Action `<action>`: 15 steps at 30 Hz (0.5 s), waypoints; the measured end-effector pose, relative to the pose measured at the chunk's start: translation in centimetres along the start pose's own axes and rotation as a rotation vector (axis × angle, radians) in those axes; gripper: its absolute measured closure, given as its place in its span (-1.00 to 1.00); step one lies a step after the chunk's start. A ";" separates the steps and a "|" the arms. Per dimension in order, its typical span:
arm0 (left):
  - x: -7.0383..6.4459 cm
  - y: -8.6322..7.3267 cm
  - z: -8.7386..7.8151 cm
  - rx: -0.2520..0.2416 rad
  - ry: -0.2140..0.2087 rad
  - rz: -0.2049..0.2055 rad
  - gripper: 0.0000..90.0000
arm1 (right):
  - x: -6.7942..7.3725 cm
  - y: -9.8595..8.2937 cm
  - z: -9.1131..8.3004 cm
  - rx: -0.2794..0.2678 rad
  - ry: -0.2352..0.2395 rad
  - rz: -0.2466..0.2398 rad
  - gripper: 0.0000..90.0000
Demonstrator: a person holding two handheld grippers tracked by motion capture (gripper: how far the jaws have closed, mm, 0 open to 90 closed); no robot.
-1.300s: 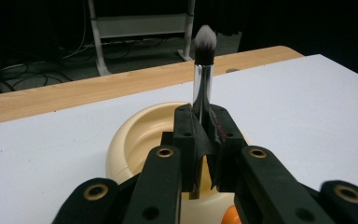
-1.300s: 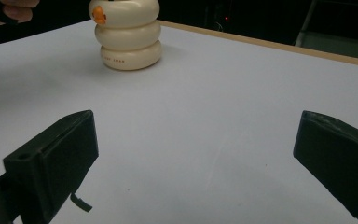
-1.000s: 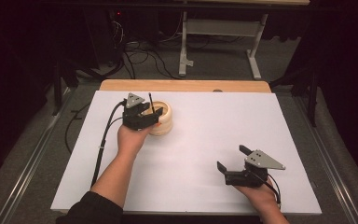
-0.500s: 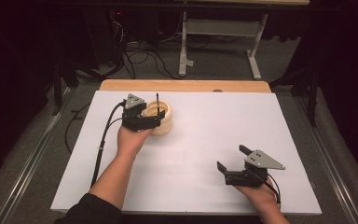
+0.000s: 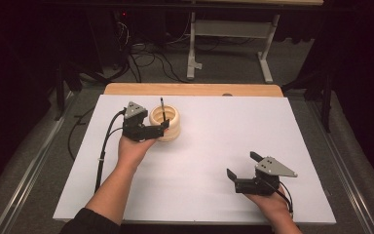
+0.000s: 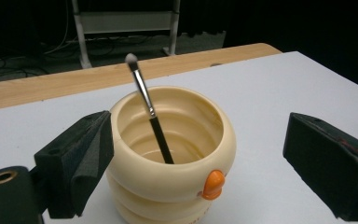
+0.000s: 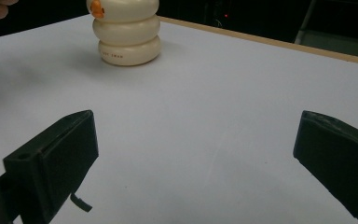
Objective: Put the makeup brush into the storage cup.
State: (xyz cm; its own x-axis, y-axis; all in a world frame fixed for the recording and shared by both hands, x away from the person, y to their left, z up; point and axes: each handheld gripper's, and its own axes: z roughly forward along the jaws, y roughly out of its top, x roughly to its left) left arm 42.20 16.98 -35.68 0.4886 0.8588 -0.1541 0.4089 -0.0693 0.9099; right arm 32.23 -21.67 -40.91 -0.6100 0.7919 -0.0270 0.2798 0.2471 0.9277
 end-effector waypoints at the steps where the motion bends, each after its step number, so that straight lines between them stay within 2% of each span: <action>1: 0.0 -0.1 -0.1 0.006 -0.002 -0.001 -0.82 | 0.0 0.0 0.0 -0.001 0.001 -0.001 -0.97; 11: -0.5 -1.0 -0.7 0.009 -0.032 -0.010 -0.89 | 0.0 0.0 0.0 0.000 -0.001 0.000 -0.97; 15: -0.6 -1.3 -1.0 0.014 -0.030 -0.007 -0.91 | 0.0 0.0 0.0 0.002 -0.001 0.000 -0.97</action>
State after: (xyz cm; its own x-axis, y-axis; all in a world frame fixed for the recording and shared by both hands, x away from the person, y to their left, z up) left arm 40.59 17.06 -36.40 0.5081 0.8439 -0.1724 0.4229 -0.0700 0.9035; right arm 32.23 -21.62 -40.95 -0.6091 0.7926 -0.0276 0.2812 0.2484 0.9269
